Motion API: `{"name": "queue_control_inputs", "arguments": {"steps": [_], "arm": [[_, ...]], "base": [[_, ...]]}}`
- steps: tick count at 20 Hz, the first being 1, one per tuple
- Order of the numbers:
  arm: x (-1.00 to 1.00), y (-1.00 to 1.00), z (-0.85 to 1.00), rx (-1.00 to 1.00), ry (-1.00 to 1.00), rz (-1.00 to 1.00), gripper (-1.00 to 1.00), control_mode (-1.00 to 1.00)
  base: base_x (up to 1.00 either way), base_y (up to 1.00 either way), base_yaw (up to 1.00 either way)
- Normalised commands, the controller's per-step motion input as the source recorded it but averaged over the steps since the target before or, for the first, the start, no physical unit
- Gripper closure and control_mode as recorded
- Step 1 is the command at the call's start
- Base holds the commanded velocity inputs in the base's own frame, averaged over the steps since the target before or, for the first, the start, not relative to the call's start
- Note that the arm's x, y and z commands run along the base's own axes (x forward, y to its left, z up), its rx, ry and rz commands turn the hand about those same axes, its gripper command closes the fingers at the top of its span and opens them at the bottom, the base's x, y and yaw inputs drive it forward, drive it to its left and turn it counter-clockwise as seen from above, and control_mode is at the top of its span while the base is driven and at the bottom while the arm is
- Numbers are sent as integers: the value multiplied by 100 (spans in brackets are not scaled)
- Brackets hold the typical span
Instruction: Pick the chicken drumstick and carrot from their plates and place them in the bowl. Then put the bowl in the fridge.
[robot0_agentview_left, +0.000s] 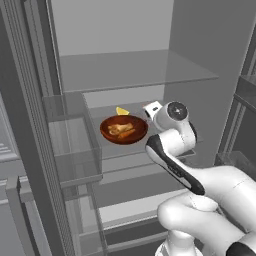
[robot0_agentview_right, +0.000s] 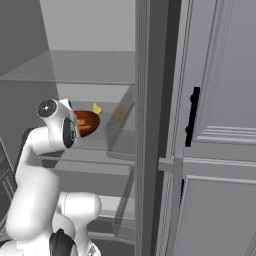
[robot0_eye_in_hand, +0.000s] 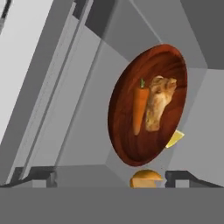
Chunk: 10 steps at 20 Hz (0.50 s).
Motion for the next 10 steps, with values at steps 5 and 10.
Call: {"name": "queue_control_inputs", "arguments": {"steps": [5,10], "arm": [[-78,-14,95,0,7,-12,-100,-100],[-95,-16,63,0,2,-12,-100,-100]], "base": [[0,0,0],[0,0,0]]}}
